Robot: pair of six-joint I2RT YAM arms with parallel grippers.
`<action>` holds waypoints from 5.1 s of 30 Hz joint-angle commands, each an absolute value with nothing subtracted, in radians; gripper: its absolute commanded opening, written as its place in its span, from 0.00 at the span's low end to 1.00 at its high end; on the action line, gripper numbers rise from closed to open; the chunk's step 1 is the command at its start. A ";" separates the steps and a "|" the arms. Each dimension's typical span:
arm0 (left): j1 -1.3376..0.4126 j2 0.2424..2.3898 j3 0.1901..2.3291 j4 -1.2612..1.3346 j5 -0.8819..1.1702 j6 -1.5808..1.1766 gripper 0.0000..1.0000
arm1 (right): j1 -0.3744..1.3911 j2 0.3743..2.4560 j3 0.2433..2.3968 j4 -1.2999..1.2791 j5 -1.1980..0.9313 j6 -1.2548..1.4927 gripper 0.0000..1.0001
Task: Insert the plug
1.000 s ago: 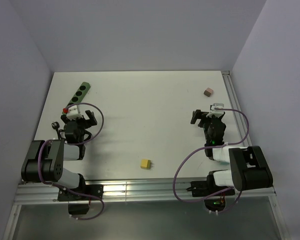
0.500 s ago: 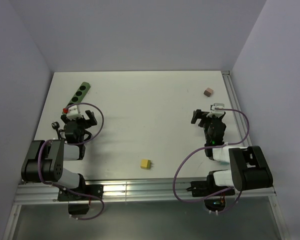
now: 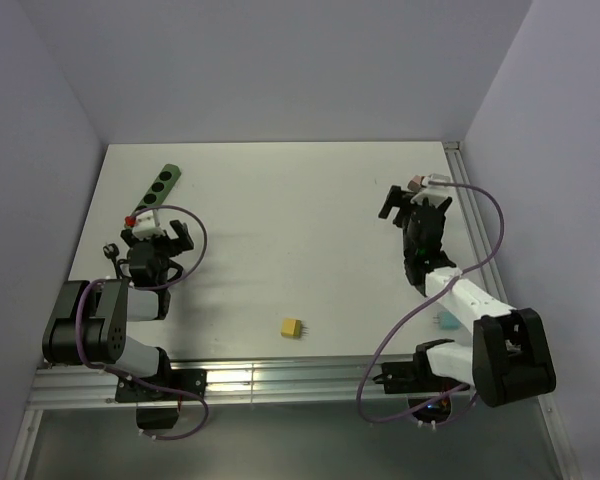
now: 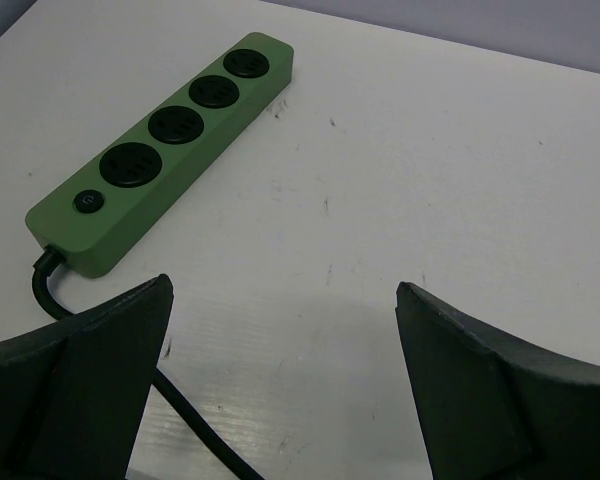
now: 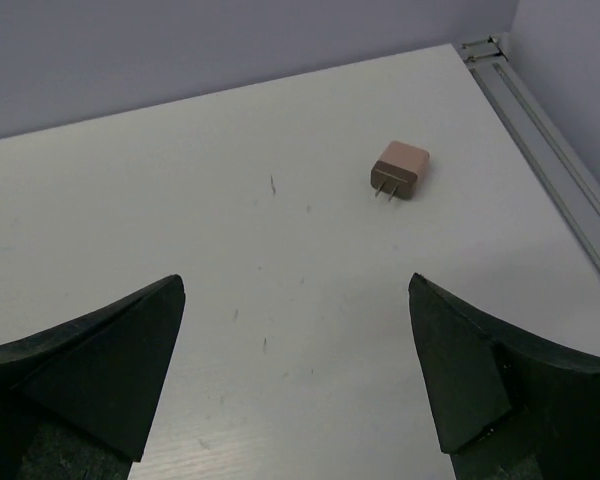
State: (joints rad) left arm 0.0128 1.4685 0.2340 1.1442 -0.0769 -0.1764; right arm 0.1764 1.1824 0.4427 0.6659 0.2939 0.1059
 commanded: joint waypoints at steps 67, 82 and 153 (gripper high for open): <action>0.221 1.899 1.373 -0.506 -0.132 -1.947 0.99 | 0.248 1.213 0.739 0.155 0.069 0.385 0.94; 0.278 2.022 1.551 -0.669 -0.146 -1.977 1.00 | 0.327 1.189 0.738 0.172 0.147 0.354 0.93; 0.344 2.292 1.864 -0.748 0.064 -1.647 0.87 | 0.445 1.209 0.773 0.132 0.282 0.330 0.93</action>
State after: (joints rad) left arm 0.3481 2.2314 1.8194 -0.6048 0.0910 -1.5757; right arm 0.4362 1.2106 0.7284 0.0956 0.2718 0.3248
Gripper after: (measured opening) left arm 0.868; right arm 0.928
